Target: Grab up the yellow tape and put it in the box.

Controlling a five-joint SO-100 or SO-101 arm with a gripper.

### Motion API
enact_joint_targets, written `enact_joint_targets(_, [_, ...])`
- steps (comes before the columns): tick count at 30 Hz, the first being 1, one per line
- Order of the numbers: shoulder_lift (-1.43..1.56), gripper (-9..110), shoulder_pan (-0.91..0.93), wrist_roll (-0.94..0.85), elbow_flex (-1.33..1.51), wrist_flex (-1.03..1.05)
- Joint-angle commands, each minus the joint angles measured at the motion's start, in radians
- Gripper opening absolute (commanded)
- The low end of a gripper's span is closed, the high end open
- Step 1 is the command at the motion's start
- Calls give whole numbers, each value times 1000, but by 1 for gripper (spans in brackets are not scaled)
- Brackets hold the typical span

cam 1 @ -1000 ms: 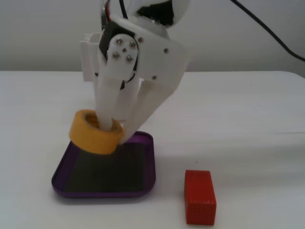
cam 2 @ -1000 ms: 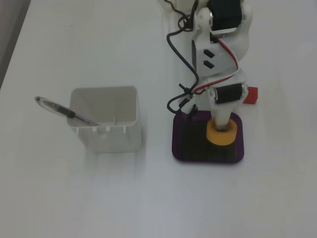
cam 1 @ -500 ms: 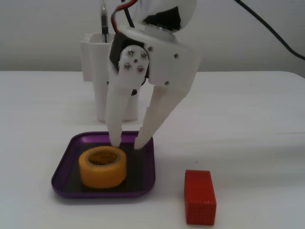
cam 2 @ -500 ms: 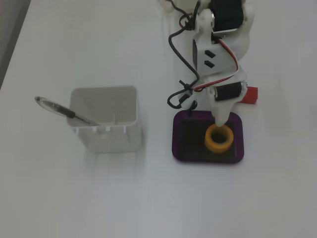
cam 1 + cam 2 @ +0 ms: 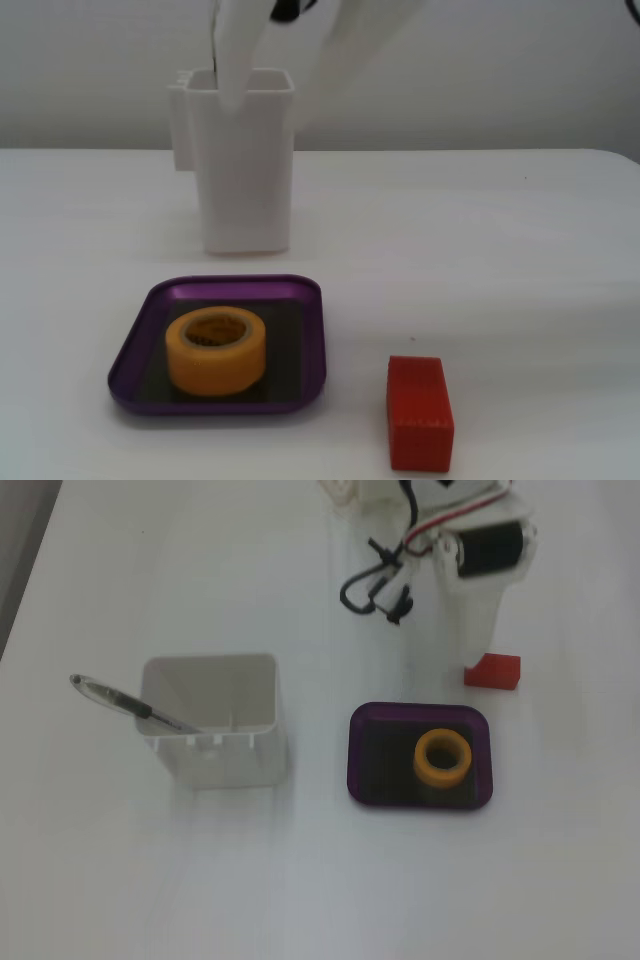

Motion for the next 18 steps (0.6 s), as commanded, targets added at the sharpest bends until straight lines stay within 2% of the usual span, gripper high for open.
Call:
enact_joint_targets(1, [161,8,5,3,-63,133])
enact_joint_targets(5, [310,8,6,9,-26,253])
enact_joint_targets(9, [508,8,6,11,112,267])
enact_joint_targets(18, [882,18,14,8,698,141])
